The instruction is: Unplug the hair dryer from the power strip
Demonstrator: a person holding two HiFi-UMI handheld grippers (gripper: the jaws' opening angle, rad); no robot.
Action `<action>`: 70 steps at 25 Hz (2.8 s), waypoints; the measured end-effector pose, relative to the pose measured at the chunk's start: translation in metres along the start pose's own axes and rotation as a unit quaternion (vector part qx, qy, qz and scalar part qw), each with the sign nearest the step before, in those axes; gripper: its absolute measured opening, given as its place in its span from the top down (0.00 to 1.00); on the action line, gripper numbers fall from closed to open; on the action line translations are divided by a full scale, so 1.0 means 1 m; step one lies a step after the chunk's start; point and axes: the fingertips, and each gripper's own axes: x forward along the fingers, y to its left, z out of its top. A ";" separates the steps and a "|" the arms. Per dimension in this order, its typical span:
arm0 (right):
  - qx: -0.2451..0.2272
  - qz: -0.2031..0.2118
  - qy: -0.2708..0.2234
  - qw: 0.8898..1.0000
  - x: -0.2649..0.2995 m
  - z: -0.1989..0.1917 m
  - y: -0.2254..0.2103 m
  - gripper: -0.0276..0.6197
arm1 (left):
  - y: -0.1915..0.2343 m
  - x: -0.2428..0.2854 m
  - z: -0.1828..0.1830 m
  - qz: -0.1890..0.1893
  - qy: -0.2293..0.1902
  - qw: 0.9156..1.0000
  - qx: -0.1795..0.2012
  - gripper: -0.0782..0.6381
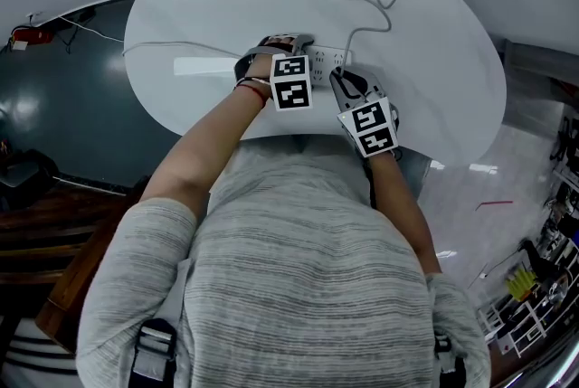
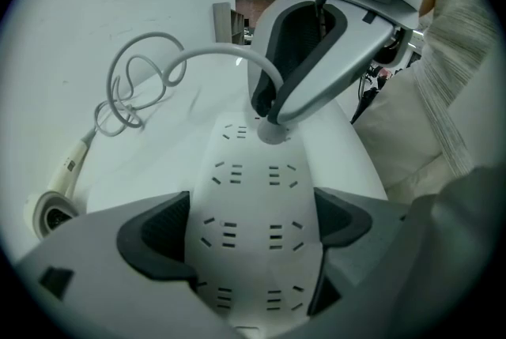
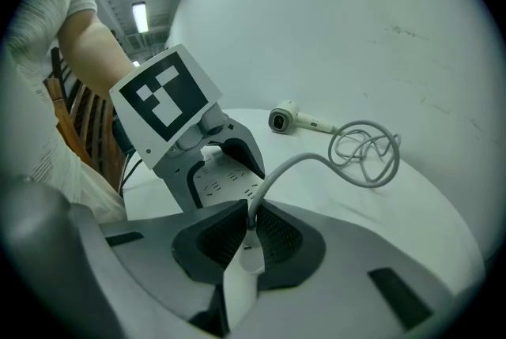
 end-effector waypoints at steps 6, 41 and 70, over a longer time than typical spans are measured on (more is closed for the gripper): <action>0.008 0.009 0.031 0.999 0.003 0.001 -0.002 0.88 | 0.000 0.000 0.000 -0.002 0.002 1.000 0.003 0.24; -0.005 -0.023 0.033 0.999 -0.006 0.001 0.001 0.89 | -0.003 0.001 0.000 -0.013 0.020 1.000 -0.007 0.24; 0.015 -0.061 -0.055 0.996 -0.057 0.061 -0.032 0.88 | -0.002 0.001 0.000 -0.008 0.016 1.000 -0.009 0.24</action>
